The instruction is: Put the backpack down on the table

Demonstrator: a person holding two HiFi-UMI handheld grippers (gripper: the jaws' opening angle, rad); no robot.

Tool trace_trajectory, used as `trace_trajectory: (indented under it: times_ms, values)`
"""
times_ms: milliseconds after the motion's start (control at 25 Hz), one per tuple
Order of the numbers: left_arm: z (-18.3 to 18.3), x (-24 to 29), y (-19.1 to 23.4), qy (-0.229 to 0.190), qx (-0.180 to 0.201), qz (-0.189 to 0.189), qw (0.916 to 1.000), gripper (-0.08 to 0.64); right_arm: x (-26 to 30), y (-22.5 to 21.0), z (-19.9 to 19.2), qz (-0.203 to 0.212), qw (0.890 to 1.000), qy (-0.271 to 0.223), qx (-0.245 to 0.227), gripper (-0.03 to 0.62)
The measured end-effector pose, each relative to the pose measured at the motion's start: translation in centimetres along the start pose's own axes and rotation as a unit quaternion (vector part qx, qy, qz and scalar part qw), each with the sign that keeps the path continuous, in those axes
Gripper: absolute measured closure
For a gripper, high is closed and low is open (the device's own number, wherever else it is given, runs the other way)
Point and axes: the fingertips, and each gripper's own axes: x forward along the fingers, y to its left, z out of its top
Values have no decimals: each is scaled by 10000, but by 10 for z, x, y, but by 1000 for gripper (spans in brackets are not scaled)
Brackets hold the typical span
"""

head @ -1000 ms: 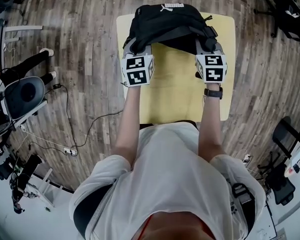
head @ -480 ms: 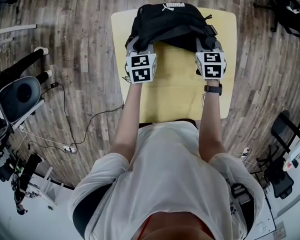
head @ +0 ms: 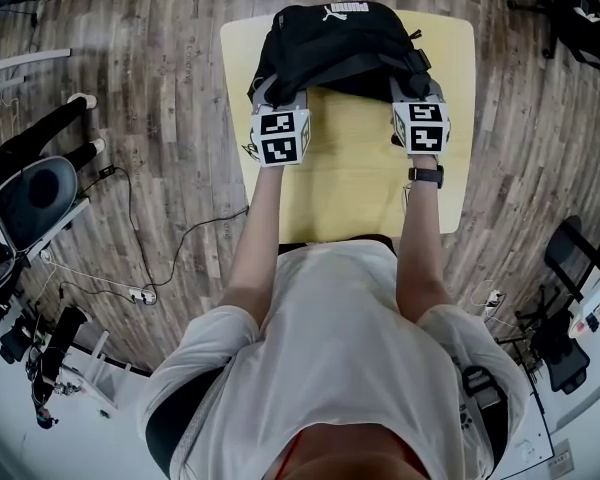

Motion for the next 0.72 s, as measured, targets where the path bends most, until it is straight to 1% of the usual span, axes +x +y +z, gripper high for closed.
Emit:
trace_trajectory:
  times_ms: [200,320,440,520,640,720]
  values:
    - [-12,-2,4,62,54,146,9999,433,2,4,-7,106,9999,40,64,491]
    - [-17,-1,6,147,74,204,9997,413,3,4,-11,136,9997,38,183,451]
    - [-23,-3,8,232,139,145,9995,376,-1,4,-13,144,9993,20,338,422]
    - [-27,-6,11,292,162,72,9994,343,-5,5,-13,184,9991,-23,391,415]
    - [-31,-9,14,402,210,-38,9990,303,-10,9,-12,271,9987,-49,437,379]
    - [-33,-12,15,464,276,-126,9985,277,-14,9,-12,231,9987,-19,461,357]
